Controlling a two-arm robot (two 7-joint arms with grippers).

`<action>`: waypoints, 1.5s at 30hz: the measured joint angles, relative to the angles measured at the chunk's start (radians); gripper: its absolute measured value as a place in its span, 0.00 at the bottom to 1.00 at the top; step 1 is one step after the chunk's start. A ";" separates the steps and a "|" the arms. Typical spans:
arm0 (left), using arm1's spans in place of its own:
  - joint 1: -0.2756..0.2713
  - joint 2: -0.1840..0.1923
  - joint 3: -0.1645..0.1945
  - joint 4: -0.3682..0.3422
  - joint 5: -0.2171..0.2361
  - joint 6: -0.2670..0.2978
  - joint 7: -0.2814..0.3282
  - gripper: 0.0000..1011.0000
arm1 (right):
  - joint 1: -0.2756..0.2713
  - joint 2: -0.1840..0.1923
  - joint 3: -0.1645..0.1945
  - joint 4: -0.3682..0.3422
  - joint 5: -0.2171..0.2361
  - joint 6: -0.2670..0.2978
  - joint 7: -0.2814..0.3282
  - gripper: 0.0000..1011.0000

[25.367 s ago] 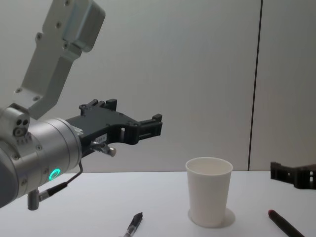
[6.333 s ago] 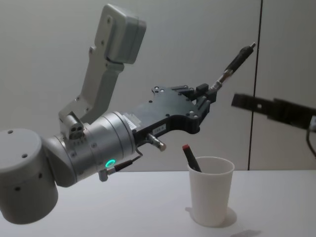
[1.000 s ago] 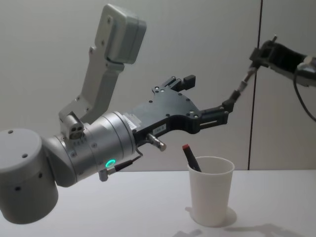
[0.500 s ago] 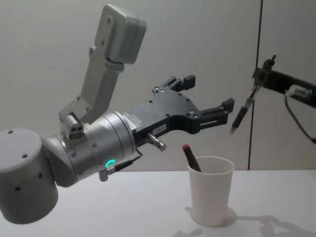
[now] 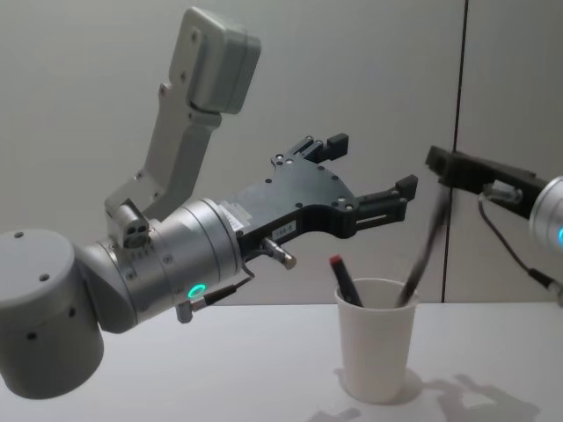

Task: Place the pen into the pen holder.

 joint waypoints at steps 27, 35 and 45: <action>0.000 0.000 0.000 0.000 0.000 0.000 0.000 0.99 | 0.038 -0.026 -0.016 0.090 -0.038 -0.023 0.015 0.99; 0.000 0.000 0.000 0.000 0.000 0.000 0.000 0.99 | 0.040 -0.028 -0.017 0.096 -0.040 -0.025 0.016 0.99; 0.000 0.000 0.000 0.000 0.000 0.000 0.000 0.99 | 0.041 -0.029 -0.018 0.099 -0.041 -0.026 0.017 0.99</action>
